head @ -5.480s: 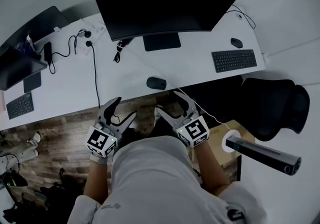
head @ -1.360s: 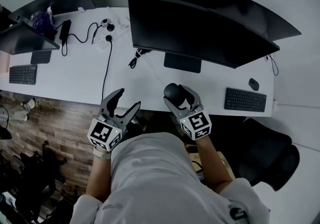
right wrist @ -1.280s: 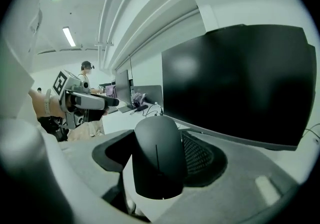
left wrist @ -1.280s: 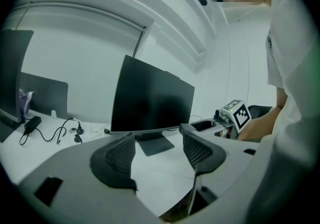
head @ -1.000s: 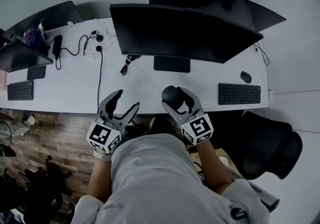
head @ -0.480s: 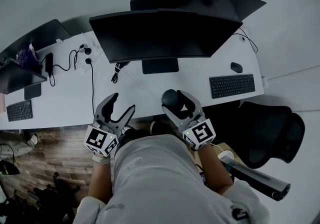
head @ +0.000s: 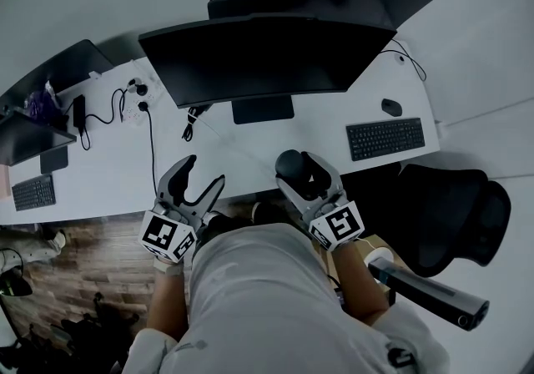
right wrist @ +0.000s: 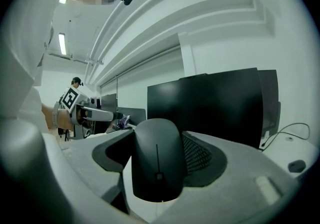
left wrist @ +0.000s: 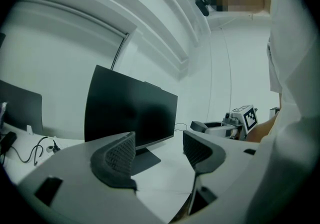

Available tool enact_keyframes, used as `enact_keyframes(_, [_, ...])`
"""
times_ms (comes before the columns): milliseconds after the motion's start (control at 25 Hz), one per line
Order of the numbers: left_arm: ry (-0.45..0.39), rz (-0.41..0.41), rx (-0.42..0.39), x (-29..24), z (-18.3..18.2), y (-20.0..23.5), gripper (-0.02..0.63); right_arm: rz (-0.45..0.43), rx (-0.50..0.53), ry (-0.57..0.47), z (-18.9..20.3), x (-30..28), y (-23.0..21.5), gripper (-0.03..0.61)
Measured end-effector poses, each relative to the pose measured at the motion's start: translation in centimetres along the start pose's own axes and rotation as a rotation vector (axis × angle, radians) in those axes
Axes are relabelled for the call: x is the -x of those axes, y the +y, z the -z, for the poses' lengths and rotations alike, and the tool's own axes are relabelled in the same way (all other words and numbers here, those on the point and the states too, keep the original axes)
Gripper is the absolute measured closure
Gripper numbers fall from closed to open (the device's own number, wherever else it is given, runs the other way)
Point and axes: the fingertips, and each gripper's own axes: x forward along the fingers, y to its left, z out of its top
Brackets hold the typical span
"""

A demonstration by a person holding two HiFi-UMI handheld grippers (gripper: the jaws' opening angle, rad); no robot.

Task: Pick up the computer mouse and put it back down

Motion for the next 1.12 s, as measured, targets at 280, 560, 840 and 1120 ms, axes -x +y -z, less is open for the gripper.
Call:
enact_keyframes(280, [0.014,-0.024,0.003,0.2,0.5,-0.1,0.333,0.004,-0.016,0.019,1.1,-0.5,-1.1,0.281])
enact_keyframes(560, [0.033,-0.077,0.02,0.7,1.1,0.2,0.333,0.005,-0.031,0.056,2.3,-2.1,-2.8,0.281])
enact_keyframes(840, [0.066,-0.149,0.046,1.1,2.5,0.6,0.333,-0.011,-0.046,0.129,5.0,-4.4,-4.6,0.281])
enact_keyframes(1120, [0.084,-0.239,0.068,1.8,3.4,1.1,0.333,-0.061,-0.058,0.193,8.3,-7.1,-6.0,0.282])
